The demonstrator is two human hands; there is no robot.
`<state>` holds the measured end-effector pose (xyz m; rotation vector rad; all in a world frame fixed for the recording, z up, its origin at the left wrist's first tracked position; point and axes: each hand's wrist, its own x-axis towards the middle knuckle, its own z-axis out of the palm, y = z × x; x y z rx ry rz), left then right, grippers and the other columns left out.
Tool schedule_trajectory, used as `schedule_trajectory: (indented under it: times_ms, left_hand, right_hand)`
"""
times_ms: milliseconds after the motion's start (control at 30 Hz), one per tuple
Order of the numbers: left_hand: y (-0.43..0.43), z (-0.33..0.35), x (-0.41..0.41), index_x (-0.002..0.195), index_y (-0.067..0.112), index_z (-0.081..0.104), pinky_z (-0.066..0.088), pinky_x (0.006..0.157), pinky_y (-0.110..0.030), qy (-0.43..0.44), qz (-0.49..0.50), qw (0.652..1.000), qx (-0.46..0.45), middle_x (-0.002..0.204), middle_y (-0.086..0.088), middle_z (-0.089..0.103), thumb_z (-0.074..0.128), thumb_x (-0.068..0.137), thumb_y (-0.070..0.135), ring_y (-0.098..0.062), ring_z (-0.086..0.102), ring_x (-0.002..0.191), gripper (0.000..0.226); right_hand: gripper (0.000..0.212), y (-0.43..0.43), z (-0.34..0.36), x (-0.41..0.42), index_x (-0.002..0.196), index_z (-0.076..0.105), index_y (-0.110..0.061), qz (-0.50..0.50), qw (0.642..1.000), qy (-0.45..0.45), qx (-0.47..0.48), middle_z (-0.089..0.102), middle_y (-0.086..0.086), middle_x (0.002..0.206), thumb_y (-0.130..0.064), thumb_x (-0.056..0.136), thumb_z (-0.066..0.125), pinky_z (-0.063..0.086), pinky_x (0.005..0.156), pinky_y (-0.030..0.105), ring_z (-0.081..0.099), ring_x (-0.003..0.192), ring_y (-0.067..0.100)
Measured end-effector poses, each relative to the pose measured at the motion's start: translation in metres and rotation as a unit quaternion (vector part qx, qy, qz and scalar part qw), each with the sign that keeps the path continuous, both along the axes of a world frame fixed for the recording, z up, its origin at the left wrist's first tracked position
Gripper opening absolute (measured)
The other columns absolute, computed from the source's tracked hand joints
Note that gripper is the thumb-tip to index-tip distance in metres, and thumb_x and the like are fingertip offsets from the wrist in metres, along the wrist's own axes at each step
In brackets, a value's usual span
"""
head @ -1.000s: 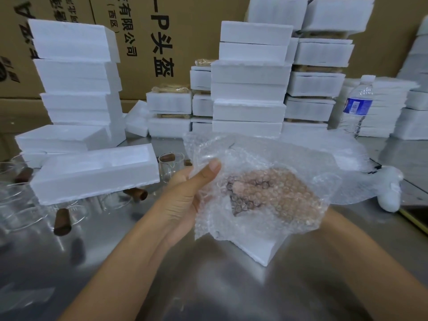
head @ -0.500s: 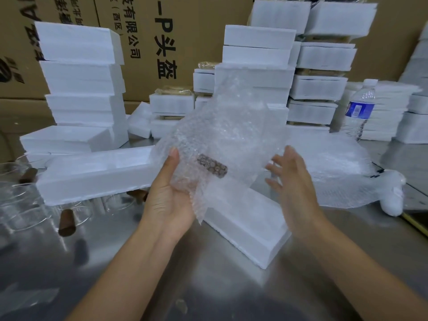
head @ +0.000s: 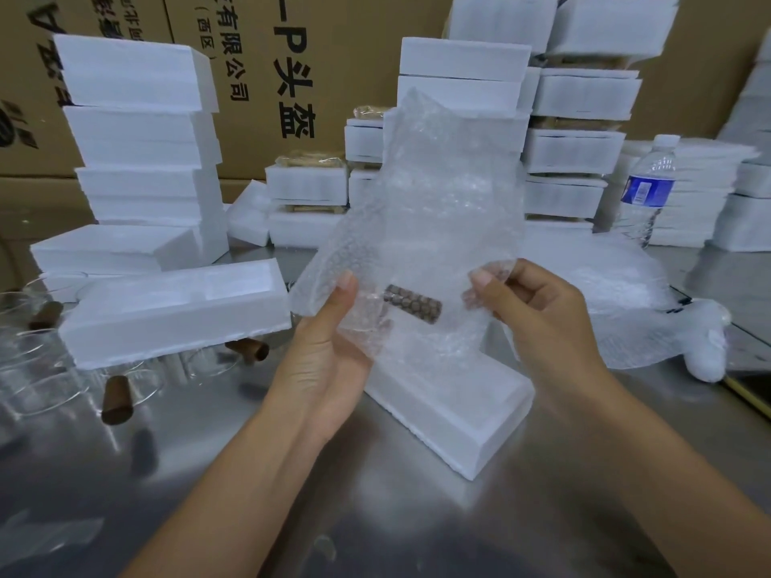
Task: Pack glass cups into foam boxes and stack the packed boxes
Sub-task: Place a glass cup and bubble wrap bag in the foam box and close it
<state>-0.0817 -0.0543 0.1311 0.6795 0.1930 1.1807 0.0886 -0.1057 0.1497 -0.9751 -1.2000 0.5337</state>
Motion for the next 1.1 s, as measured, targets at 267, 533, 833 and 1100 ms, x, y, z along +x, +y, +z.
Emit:
schedule_trajectory:
  times_ms: [267,533,833,1100]
  left_hand:
    - [-0.01,0.001,0.005,0.138,0.026,0.044,0.051,0.096,-0.036,0.162,0.044,0.982,0.082,0.127,0.001,0.063,0.095,0.024,0.042,-0.019,0.061,0.116,0.126]
    - [-0.008,-0.006,0.002,0.093,0.055,0.061,0.054,0.084,-0.031,0.302,0.104,0.929,0.186,0.105,0.019,0.069,0.085,0.043,0.041,-0.009,0.067,0.101,0.057]
    - [-0.001,-0.004,0.001,0.127,0.039,0.05,0.053,0.09,-0.042,0.211,0.188,0.954,0.102,0.128,0.004,0.061,0.089,0.039,0.057,-0.019,0.065,0.109,0.098]
    - [-0.005,0.0,-0.002,0.118,0.039,0.048,0.053,0.08,-0.02,0.36,0.238,0.877,0.209,0.12,0.011,0.06,0.083,0.052,0.061,-0.002,0.062,0.104,0.078]
  right_hand:
    - [0.01,-0.004,0.009,0.004,0.07,0.072,-0.028,0.0,0.997,0.082,-0.013,0.069,-0.009,0.067,-0.032,0.077,0.067,0.05,0.072,0.014,0.065,0.069,0.004]
    - [0.012,-0.006,0.009,0.005,0.074,0.075,-0.032,0.003,0.996,0.086,-0.037,0.073,-0.005,0.076,-0.036,0.078,0.063,0.05,0.087,0.033,0.068,0.077,0.008]
    - [0.041,-0.006,0.002,-0.004,0.107,0.062,-0.036,0.093,0.986,-0.059,-0.122,0.07,-0.013,0.105,-0.051,0.07,0.071,0.055,0.078,0.028,0.069,0.092,0.01]
    - [0.009,-0.001,-0.005,-0.008,0.085,0.072,-0.022,0.05,0.995,-0.015,-0.088,0.074,-0.001,0.078,-0.026,0.078,0.069,0.059,0.072,0.033,0.069,0.068,0.013]
